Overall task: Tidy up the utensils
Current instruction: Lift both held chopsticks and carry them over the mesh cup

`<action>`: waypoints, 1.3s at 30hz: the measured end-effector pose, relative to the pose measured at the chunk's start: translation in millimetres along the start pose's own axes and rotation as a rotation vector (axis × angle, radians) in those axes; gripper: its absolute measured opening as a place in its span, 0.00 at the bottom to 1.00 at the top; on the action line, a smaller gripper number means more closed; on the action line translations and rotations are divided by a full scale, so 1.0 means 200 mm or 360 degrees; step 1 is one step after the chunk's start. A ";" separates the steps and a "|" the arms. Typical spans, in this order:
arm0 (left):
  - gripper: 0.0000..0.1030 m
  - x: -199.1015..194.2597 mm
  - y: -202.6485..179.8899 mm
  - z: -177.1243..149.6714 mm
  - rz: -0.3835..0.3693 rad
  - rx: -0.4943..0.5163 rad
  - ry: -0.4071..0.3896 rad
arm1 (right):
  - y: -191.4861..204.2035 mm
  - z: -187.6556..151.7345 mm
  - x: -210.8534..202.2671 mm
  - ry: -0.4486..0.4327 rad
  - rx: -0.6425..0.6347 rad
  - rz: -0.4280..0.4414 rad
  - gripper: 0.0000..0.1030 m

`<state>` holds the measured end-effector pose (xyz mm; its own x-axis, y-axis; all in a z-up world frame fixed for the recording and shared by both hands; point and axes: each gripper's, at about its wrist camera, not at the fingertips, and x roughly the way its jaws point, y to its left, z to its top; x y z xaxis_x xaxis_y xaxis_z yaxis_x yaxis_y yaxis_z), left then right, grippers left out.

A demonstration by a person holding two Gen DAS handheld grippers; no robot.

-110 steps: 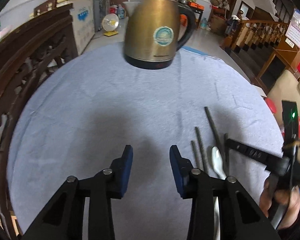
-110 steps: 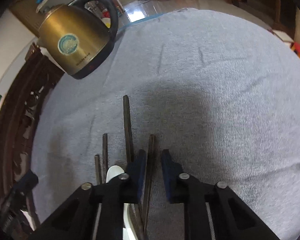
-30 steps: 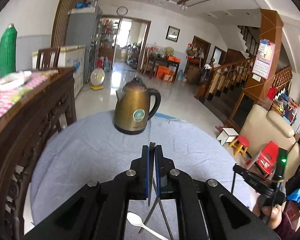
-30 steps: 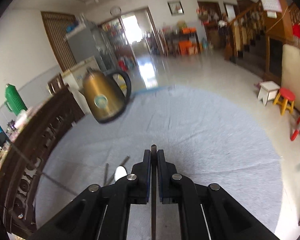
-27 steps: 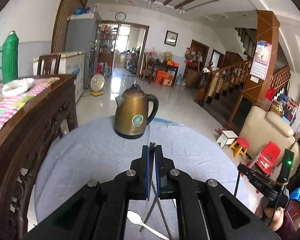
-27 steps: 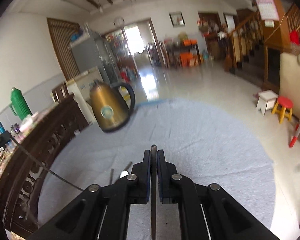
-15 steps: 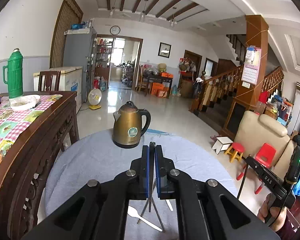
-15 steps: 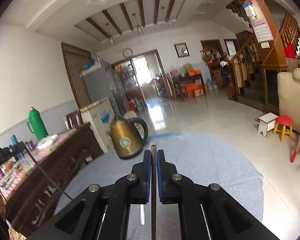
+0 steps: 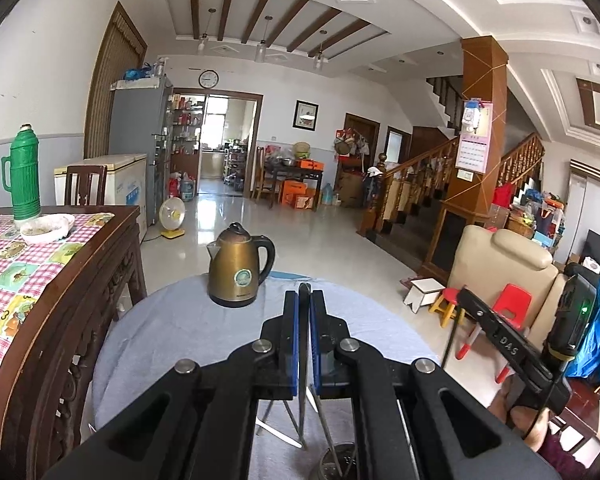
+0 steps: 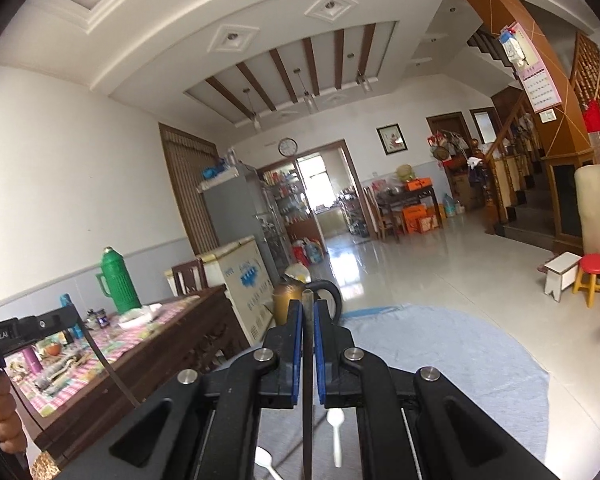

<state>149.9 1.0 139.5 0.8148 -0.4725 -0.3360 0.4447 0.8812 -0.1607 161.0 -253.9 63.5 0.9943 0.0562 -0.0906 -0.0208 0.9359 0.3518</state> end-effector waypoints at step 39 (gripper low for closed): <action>0.05 0.15 -0.15 -0.25 -0.0123 -0.0020 0.0282 | -0.02 -0.42 0.01 0.0137 -0.0013 -0.0018 0.06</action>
<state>141.7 -39.1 87.1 0.6998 -0.5289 -0.4801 0.4977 0.8432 -0.2034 155.4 -228.7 -15.8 0.9819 0.0750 -0.1742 -0.0109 0.9393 0.3430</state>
